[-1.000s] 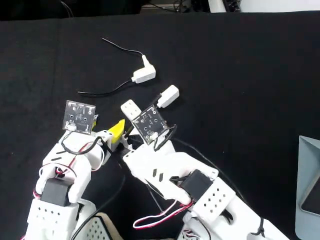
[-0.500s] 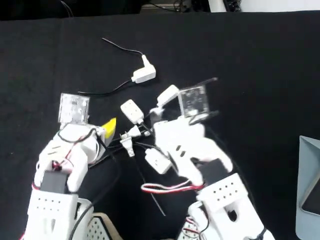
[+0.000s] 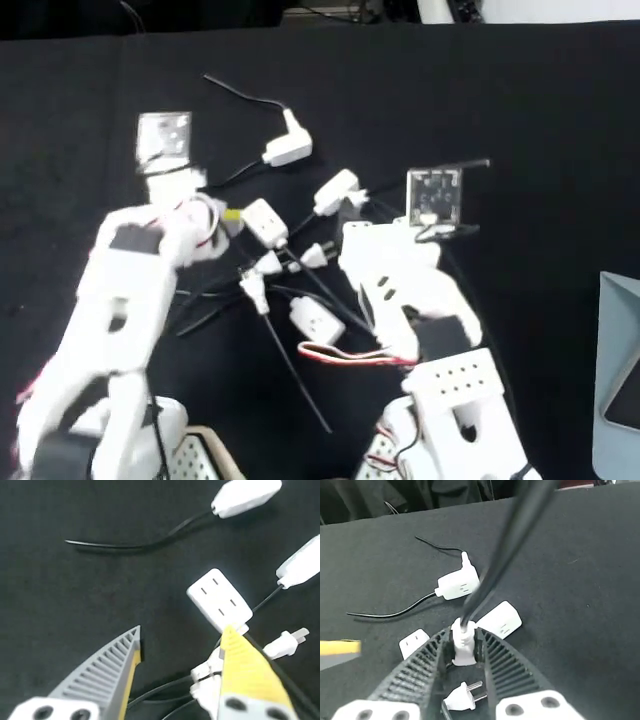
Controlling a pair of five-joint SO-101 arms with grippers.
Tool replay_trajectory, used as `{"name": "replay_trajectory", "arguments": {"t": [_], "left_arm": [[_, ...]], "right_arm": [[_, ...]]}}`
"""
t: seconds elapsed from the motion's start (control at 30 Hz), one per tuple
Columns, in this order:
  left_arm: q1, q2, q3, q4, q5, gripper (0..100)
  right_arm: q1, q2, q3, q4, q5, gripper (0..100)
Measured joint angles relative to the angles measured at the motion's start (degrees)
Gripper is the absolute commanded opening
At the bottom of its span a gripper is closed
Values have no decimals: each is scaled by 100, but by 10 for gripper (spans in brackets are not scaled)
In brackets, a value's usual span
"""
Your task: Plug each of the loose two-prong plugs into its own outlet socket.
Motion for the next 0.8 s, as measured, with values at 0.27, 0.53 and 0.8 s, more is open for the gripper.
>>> {"name": "replay_trajectory", "arguments": {"t": [0.27, 0.53, 0.8], "left_arm": [[369, 2426, -1679, 158, 967, 258], [413, 4290, -3868, 1468, 1116, 258], [756, 5890, -5582, 2066, 1679, 258]], "right_arm": [[44, 0, 18, 0, 0, 12], [44, 0, 18, 0, 0, 12], [44, 0, 88, 0, 0, 12]]}}
